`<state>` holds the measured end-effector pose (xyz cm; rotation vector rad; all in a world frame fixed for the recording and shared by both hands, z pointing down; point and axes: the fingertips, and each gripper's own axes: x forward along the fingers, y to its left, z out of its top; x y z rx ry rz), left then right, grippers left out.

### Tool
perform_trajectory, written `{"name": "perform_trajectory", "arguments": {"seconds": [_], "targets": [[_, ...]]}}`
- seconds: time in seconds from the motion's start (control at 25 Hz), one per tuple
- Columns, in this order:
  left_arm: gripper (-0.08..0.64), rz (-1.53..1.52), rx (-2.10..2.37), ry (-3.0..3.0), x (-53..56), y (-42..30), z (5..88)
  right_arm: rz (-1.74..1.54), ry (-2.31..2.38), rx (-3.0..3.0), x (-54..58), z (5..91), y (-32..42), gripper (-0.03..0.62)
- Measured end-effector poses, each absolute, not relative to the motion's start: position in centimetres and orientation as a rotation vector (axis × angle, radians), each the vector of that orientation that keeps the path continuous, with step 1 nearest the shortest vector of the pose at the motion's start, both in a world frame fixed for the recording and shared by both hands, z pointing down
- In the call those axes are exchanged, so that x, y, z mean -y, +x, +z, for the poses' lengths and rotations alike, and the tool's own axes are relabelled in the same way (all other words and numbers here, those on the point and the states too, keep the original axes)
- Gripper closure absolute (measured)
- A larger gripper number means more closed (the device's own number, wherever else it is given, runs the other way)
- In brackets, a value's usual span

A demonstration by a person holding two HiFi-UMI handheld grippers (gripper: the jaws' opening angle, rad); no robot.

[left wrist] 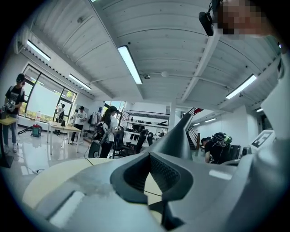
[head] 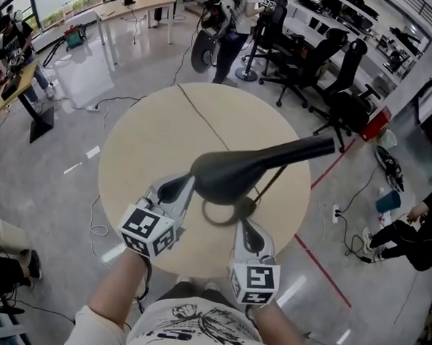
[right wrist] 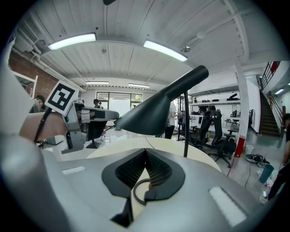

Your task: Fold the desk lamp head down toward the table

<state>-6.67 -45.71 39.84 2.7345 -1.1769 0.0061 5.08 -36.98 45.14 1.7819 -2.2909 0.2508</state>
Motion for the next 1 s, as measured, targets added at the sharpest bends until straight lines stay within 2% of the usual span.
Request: {"name": "perform_trajectory", "arguments": {"seconds": [0.56,1.0], "targets": [[0.557,0.053,1.129,2.681,45.5,-2.9,45.2,0.306,1.878,2.201,35.9,46.1,7.7,0.583],[0.561,-0.007,1.174,2.656,44.7,-3.2,44.8,0.298,1.893,2.216,35.6,45.8,8.2,0.583]]}}
